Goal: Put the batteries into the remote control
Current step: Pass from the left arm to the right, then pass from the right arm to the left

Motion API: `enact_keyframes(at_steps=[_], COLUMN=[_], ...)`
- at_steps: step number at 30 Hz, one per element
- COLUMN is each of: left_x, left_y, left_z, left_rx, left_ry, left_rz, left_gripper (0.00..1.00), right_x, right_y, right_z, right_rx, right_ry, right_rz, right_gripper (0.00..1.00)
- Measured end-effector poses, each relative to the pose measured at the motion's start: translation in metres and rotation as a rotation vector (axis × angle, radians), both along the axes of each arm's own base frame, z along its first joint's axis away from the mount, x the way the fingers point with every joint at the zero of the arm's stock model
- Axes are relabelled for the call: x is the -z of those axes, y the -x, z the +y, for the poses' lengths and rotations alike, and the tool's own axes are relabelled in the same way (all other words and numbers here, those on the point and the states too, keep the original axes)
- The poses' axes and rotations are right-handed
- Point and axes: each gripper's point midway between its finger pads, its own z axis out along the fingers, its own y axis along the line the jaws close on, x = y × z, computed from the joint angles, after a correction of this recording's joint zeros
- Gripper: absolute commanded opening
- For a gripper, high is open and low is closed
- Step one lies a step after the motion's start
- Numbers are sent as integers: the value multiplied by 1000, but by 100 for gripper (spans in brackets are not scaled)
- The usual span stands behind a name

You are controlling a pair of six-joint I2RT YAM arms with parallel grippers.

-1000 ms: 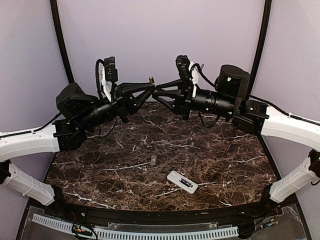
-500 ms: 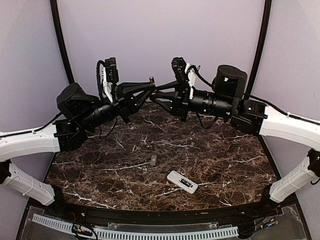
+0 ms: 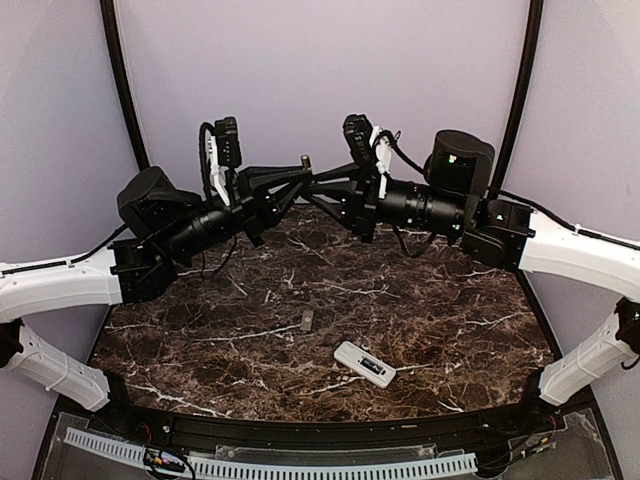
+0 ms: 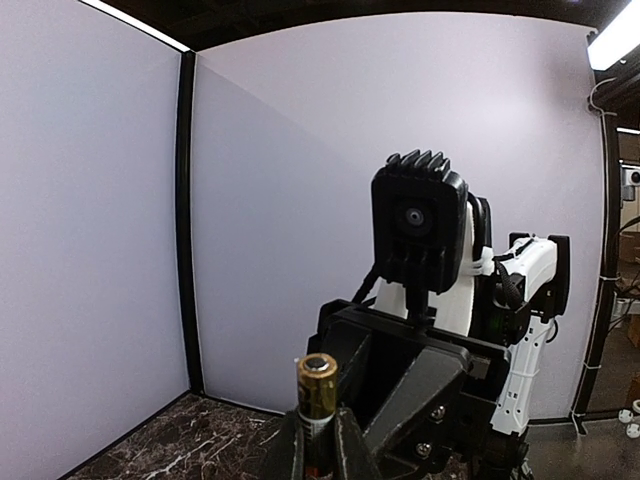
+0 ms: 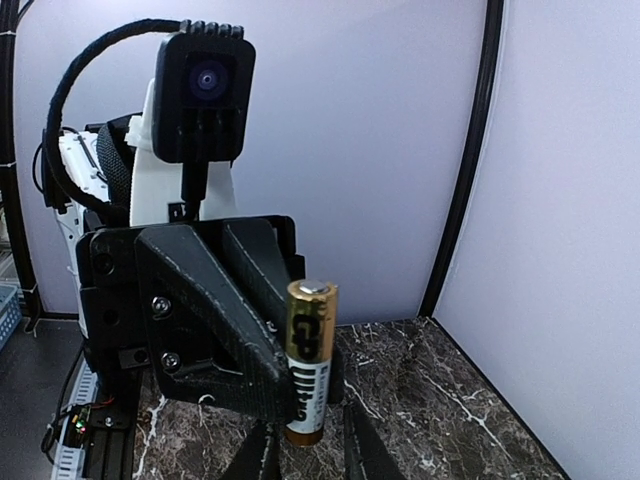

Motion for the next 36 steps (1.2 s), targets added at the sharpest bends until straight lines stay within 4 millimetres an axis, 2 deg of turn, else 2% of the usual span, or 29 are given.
enact_keyframes(at_steps=[11, 17, 19, 20, 22, 24, 27, 32, 36], left_x=[11, 14, 15, 16, 17, 20, 26, 31, 31], left_y=[-4, -5, -6, -7, -8, -11, -13, -15, -13], left_z=[-1, -1, -1, -1, -1, -1, -1, -1, -2], left_rx=[-8, -14, -19, -22, -29, -41, -53, -62, -52], left_ry=[0, -1, -5, -7, -10, -20, -38, -58, -93], left_rz=[27, 36, 40, 43, 47, 55, 72, 87, 105], left_gripper=[0, 0, 7, 23, 40, 48, 52, 63, 68], right_x=[8, 12, 14, 14, 16, 16, 15, 11, 22], right_y=[-5, -6, -7, -7, -8, -10, -12, -13, -15], right_z=[-2, -2, -2, -2, -3, -3, -4, -9, -14], right_rx=[30, 38, 43, 45, 50, 62, 75, 94, 121], right_ry=[15, 28, 33, 36, 41, 43, 41, 39, 113], right_rz=[39, 46, 49, 51, 53, 52, 50, 41, 21], right_gripper=[0, 0, 0, 0, 0, 0, 0, 0, 0])
